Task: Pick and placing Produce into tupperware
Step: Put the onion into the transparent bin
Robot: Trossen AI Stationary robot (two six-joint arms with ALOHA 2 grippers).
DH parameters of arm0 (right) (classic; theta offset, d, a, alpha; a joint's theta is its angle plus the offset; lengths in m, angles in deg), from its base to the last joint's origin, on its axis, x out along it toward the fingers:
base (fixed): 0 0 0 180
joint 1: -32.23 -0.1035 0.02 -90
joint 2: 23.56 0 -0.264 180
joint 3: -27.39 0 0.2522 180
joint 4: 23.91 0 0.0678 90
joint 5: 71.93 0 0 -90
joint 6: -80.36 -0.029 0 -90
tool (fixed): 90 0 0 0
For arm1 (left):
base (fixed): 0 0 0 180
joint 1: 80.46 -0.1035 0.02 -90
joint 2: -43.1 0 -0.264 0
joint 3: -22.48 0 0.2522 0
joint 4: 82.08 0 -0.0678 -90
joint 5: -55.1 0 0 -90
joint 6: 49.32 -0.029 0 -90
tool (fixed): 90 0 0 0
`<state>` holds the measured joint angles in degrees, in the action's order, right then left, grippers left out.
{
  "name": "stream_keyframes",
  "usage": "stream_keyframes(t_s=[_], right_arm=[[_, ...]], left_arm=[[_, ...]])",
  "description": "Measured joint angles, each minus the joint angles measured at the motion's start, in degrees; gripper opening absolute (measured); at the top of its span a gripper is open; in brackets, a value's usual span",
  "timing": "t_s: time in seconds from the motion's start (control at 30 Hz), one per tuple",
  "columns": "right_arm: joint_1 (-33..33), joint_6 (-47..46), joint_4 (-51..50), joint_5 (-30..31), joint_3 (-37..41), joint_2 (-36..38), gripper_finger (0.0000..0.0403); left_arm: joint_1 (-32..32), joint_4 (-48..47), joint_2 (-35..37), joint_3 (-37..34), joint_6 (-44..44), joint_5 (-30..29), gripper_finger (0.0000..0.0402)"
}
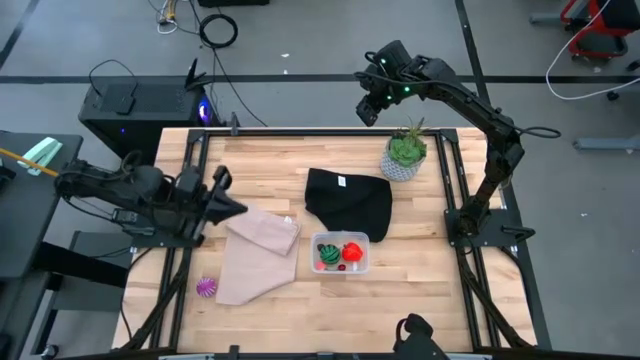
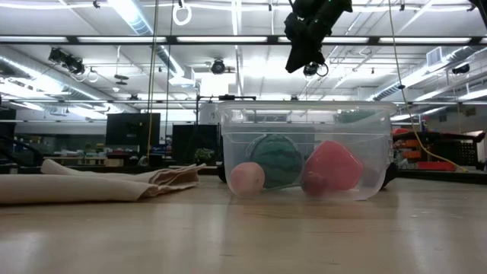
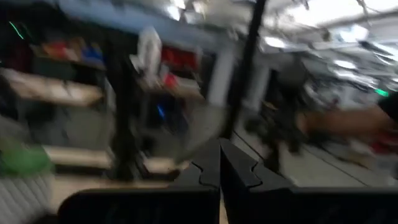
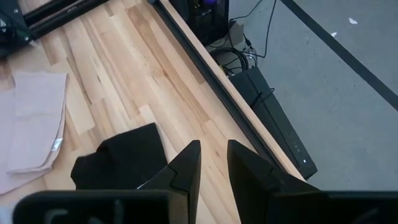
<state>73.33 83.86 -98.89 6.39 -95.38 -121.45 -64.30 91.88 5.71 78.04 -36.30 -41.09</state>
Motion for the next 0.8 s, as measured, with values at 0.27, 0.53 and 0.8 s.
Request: stream_keyframes(t_s=[0.27,0.53,0.8], right_arm=[[-0.5,-1.6,0.3,0.0,0.0,0.0,0.0087],[-2.3,-3.6,1.1,0.0,0.0,0.0,0.0087],[-4.3,-6.9,4.9,1.1,0.2,0.0,0.0087]], left_arm=[[0.0,-14.3,3.7,0.0,2.7,12.4,0.0003],[-0.6,-38.5,2.4,9.3,-5.7,15.5,0.0005],[-0.6,-53.3,-0.6,23.5,-12.4,20.8,0.0004]])
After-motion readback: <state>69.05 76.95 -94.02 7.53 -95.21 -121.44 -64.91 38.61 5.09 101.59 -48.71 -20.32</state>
